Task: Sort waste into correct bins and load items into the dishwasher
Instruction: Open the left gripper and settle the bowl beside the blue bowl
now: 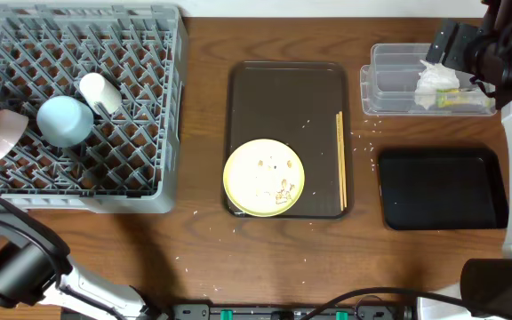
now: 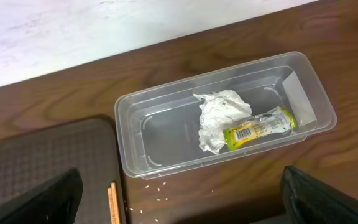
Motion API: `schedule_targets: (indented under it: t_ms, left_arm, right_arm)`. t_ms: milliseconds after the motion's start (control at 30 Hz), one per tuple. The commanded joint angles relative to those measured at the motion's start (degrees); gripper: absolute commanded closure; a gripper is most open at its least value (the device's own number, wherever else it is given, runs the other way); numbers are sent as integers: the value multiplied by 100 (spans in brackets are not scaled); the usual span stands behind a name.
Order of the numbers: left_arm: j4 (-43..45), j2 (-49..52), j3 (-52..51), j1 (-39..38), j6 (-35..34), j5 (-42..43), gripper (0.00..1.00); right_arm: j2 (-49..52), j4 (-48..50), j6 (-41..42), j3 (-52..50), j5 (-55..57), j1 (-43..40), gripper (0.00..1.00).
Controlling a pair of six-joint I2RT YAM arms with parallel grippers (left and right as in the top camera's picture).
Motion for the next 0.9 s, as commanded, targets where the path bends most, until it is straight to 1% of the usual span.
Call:
schedule_targets:
  t_ms: [0, 633, 733, 867]
  left_arm:
    - [-55, 103, -11, -24, 122, 24, 92]
    - [-501, 345, -11, -122, 125, 28, 92]
    - [-616, 302, -11, -120, 122, 254, 92]
    - [-588, 166, -11, -120, 122, 811, 92]
  right_arm:
    - [-4, -11, -42, 15, 15, -48, 1]
    - [-4, -11, -42, 15, 17, -48, 1]
    - [-4, -11, -42, 15, 17, -48, 1]
    - [-4, -11, -42, 15, 15, -48, 1]
